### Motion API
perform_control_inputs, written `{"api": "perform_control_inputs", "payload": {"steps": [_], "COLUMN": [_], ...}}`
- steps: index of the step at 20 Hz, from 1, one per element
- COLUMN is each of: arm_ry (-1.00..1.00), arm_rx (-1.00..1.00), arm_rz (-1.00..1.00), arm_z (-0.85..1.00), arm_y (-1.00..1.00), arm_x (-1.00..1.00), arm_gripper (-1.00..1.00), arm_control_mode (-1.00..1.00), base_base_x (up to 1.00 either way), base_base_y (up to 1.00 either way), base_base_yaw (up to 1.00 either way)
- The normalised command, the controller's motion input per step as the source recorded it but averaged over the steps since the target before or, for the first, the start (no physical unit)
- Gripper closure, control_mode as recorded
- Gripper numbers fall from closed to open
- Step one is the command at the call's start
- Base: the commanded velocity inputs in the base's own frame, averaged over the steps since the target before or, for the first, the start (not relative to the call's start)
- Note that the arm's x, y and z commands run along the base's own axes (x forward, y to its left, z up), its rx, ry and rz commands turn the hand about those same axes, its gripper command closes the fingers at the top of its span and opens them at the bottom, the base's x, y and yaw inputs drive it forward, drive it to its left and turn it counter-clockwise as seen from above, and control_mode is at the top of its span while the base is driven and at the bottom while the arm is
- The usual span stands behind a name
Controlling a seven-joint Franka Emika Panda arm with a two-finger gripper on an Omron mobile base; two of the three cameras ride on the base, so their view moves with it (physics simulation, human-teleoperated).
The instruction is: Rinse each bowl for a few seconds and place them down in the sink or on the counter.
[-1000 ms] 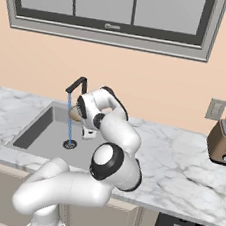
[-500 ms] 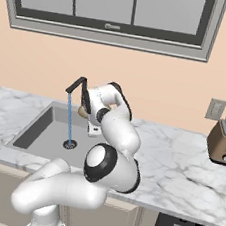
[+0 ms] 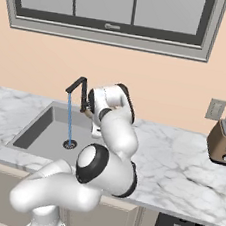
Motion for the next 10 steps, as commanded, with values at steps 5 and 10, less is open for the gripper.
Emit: {"api": "perform_control_inputs", "payload": {"steps": [5, 10], "arm_ry": [0.07, 0.08], "arm_rx": [0.00, 0.00], "arm_rz": [-0.07, -0.07], "arm_z": [0.00, 0.00], "arm_y": [-0.33, -0.32], "arm_x": [-0.05, -0.06], "arm_gripper": [1.00, 1.00], "arm_control_mode": [-1.00, -1.00], "base_base_x": [0.00, 0.00], "base_base_y": [0.00, 0.00], "base_base_yaw": [0.00, 0.00]}}
